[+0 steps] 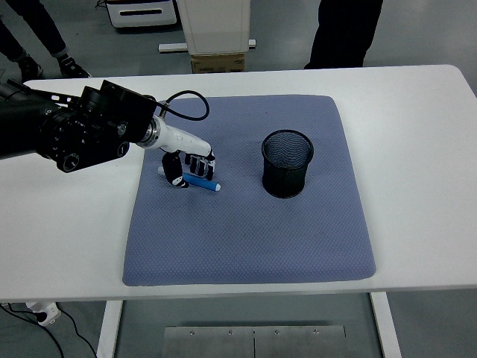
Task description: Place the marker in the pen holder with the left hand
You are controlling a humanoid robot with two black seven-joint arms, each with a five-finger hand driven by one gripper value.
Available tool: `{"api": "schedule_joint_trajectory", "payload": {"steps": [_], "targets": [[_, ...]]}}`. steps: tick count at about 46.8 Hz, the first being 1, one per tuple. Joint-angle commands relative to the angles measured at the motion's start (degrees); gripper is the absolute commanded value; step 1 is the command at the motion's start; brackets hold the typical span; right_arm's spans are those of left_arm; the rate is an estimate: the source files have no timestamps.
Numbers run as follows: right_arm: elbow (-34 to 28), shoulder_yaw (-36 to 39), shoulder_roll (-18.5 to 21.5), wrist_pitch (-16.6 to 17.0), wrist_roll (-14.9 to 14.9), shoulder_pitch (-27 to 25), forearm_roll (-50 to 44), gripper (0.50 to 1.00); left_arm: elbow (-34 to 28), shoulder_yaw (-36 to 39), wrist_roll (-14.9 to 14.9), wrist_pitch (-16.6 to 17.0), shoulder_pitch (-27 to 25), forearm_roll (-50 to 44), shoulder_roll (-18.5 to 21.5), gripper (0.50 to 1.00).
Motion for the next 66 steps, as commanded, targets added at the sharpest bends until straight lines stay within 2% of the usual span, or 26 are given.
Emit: {"api": "schedule_joint_trajectory", "payload": {"steps": [1, 10, 28, 32, 33, 41, 66], "targets": [[0.0, 0.0, 0.0, 0.0, 0.0, 0.1, 0.0, 1.000, 0.0, 0.0, 0.0, 0.1, 0.0, 0.0, 0.0, 0.643], [0.0, 0.0, 0.0, 0.0, 0.0, 0.1, 0.0, 1.000, -0.1, 0.1, 0.0, 0.1, 0.0, 0.0, -0.1, 0.613], [0.0, 0.0, 0.0, 0.0, 0.0, 0.0, 0.0, 1.000, -0.2, 0.3, 0.0, 0.6, 0.1, 0.1, -0.4, 0.610], [0.0, 0.0, 0.0, 0.0, 0.0, 0.0, 0.0, 1.000, -0.3, 0.4, 0.0, 0.6, 0.1, 0.9, -0.4, 0.596], [0.0, 0.0, 0.0, 0.0, 0.0, 0.0, 0.0, 1.000, -0.4, 0.4, 0.0, 0.7, 0.3, 2.0, -0.4, 0.572], [0.0, 0.0, 0.0, 0.0, 0.0, 0.0, 0.0, 1.000, -1.0, 0.4, 0.0, 2.0, 0.2, 2.3, -0.4, 0.572], [0.0, 0.0, 0.0, 0.0, 0.0, 0.1, 0.0, 1.000, -1.8, 0.4, -0.1, 2.7, 0.4, 2.3, -0.4, 0.590]]}}
